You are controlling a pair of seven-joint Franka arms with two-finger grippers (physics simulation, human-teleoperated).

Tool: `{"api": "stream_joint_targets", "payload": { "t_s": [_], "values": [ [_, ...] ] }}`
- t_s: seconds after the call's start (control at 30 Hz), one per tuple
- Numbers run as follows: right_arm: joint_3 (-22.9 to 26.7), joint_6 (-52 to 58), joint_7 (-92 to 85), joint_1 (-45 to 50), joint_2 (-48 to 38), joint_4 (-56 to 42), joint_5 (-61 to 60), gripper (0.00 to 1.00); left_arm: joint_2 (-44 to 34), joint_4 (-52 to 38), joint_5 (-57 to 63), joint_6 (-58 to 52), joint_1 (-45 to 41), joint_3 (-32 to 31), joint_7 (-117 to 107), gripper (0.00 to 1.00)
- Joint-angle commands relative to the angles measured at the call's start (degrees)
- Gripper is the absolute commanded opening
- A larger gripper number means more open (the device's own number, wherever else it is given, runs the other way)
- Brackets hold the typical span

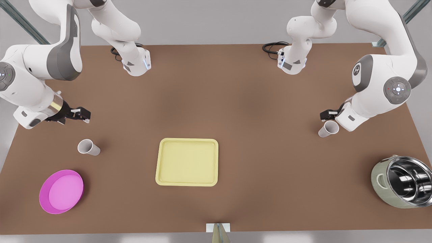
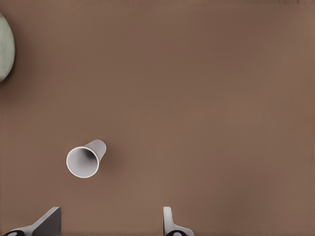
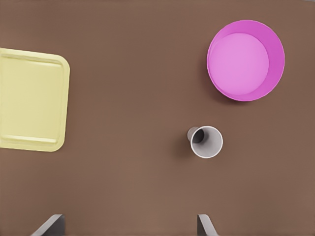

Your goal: Use both arms to respectively pick up the white IKEA cups from the middle-left and middle-right positions, then place the white IKEA cups onto the middle-middle tray, ensuring that the cups remain upright and do not tip over

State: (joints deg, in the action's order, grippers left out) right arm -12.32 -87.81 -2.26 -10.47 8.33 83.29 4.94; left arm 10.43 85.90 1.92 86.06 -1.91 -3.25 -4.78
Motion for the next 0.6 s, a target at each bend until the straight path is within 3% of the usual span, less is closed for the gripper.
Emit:
{"api": "stream_joint_targets", "payload": {
  "t_s": [0.0,0.07,0.17,0.23,0.43,0.57],
  "values": [
    [0.1,-0.2,-0.7,-0.2,0.1,-0.1,-0.2,1.00,0.1,0.0,0.1,0.3,0.1,0.0,-1.9,1.00],
    [0.6,-0.1,-0.9,-1.3,1.3,0.0,-0.1,1.00,1.1,1.3,-0.2,1.7,0.9,2.5,-0.9,1.00],
    [0.7,-1.2,-6.5,-9.6,8.1,-0.1,1.0,1.00,4.9,15.4,-0.3,25.1,6.2,11.2,16.4,1.00],
    [0.7,-2.5,-6.6,-13.9,11.9,0.0,2.8,1.00,6.1,21.6,-0.5,34.4,7.3,13.7,16.4,1.00],
    [0.7,-16.3,-9.4,-22.0,12.6,13.6,2.8,1.00,6.6,31.5,-3.8,41.9,7.6,15.6,16.5,1.00],
    [-0.3,-23.8,-8.7,-21.3,15.0,14.9,2.1,1.00,7.4,33.7,-5.3,42.4,7.4,15.5,16.5,1.00]
  ]
}}
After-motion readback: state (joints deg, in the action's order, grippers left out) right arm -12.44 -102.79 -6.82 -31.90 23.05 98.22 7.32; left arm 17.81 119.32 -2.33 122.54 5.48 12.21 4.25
